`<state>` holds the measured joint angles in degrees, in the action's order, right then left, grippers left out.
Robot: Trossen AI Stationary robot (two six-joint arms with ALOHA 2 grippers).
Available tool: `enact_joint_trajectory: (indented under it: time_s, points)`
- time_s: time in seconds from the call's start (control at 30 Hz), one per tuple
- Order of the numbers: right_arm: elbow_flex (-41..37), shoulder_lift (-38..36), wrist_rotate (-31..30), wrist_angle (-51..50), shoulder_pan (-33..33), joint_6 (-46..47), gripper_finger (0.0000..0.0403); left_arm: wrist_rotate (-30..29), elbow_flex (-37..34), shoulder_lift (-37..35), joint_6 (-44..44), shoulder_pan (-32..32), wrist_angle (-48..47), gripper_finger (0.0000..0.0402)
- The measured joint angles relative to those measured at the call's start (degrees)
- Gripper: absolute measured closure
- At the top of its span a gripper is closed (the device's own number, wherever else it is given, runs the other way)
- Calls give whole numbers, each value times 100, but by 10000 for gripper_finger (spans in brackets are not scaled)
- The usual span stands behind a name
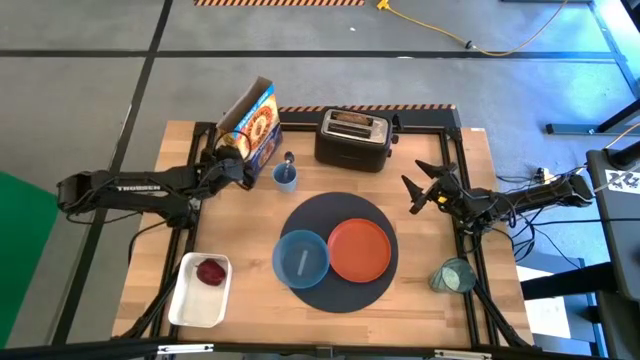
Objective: Arrange a breakfast setting
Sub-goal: Pour the cereal from the cereal box into the blue bowl
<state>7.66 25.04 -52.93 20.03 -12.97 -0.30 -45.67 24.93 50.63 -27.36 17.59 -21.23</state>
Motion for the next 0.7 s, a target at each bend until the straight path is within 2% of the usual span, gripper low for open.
enact_joint_trajectory:
  time_s: [0.33,0.53,0.7]
  points:
    - [0,229,37,46,2,150,100,-5,0,5,533,427,103,168]
    - [0,591,636,707,39,102,100,62,0,-7,920,443,494,188]
    - [41,896,1264,1047,465,20,100,70,80,-136,1056,437,544,190]
